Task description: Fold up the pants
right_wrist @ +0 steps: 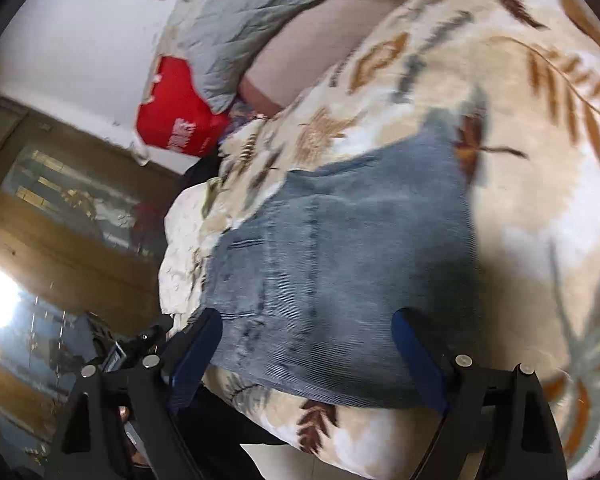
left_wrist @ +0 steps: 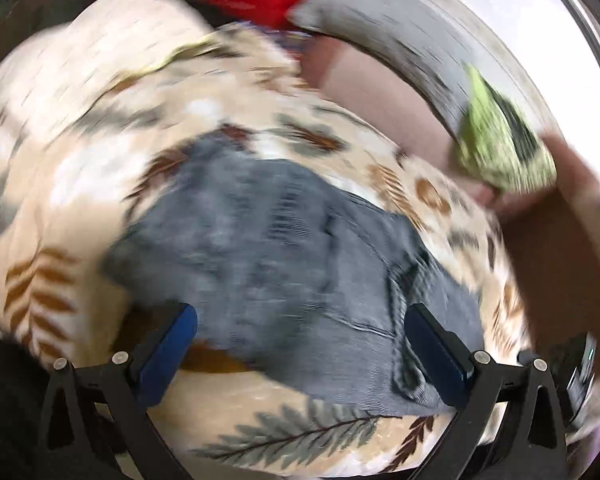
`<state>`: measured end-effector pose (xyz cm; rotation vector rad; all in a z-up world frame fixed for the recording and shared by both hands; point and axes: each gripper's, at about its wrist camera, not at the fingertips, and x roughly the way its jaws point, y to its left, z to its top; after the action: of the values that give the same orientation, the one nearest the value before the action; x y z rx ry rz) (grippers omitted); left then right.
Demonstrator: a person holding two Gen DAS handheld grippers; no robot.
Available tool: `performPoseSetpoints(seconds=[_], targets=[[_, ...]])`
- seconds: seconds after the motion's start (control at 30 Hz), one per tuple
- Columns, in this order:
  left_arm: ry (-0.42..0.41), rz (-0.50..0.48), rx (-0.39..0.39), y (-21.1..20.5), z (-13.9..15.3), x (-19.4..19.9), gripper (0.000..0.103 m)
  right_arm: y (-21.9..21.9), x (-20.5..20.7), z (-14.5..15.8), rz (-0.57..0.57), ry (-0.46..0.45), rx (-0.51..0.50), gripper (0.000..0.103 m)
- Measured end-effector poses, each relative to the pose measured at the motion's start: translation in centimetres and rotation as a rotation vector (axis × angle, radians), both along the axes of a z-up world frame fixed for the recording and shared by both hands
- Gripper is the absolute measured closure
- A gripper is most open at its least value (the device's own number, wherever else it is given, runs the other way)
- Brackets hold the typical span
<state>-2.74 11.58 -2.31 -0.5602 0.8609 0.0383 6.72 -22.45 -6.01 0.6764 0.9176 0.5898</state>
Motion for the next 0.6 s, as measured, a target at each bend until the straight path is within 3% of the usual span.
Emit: performPoseSetpoints(seconds=[0.07, 0.23, 0.37, 0.5, 0.6], targets=[[0.0, 0.047, -0.033, 1.7, -0.4, -0.6, 0.0, 1.6, 0.1, 0.9, 0.033, -0.032, -0.019, 0.014], [0.0, 0.115, -0.252, 4.9, -2.6, -1.4, 0.0, 6.6, 0.9, 1.5, 0.122, -0.046, -0.091, 0.014], [0.013, 0.141, -0.35, 5.7, -4.2, -0.8, 0.0, 9.8, 1.7, 2.1, 0.175, -0.045, -0.113, 0.014], [0.03, 0.142, -0.317, 5.2, -4.5, 0.2, 0.001, 12.3, 3.1, 2.1, 0.222, -0.007, -0.035, 0.014], [0.037, 0.142, -0.174, 4.3, -3.6, 0.8, 0.001, 14.3, 4.5, 1.3, 0.253, 0.044, -0.012, 0.014]])
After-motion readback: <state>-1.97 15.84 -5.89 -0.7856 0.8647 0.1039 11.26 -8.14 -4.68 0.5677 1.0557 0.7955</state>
